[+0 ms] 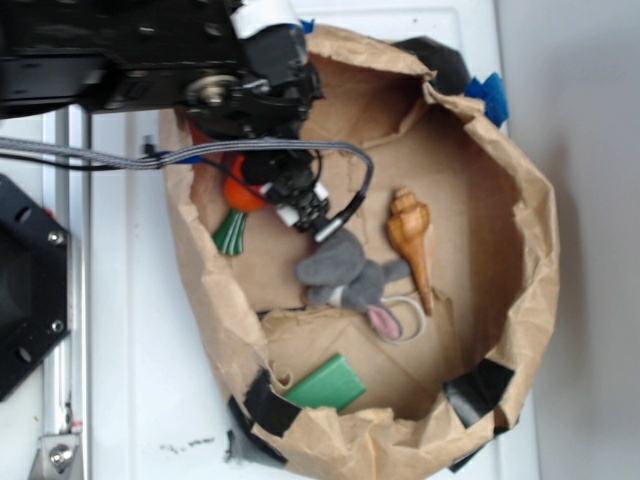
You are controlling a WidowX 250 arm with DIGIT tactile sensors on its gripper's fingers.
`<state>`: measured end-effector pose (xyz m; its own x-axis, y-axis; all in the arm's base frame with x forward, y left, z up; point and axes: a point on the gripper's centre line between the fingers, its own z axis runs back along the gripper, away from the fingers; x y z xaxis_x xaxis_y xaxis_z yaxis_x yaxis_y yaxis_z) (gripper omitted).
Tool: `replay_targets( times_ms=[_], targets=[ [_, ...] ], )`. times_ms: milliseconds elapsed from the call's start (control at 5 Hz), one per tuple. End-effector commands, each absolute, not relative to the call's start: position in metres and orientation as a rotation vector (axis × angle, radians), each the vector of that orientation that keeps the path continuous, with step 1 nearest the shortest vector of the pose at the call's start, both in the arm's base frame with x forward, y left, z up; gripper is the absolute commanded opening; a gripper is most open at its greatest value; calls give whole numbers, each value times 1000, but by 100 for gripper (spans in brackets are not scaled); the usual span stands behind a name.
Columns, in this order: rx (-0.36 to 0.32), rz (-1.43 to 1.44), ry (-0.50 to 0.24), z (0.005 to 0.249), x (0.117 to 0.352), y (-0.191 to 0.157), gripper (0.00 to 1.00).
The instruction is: Grab the carrot.
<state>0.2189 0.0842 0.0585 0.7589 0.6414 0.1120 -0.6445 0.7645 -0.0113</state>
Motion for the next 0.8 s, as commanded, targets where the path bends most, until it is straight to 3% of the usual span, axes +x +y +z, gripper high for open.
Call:
replay_targets(
  times_ms=[0, 400, 600],
  targets=[
    [45, 664, -193, 45, 238, 92, 100],
    [46, 558, -218, 31, 243, 78, 100],
    [49, 569, -209, 33, 242, 79, 0]
  ],
)
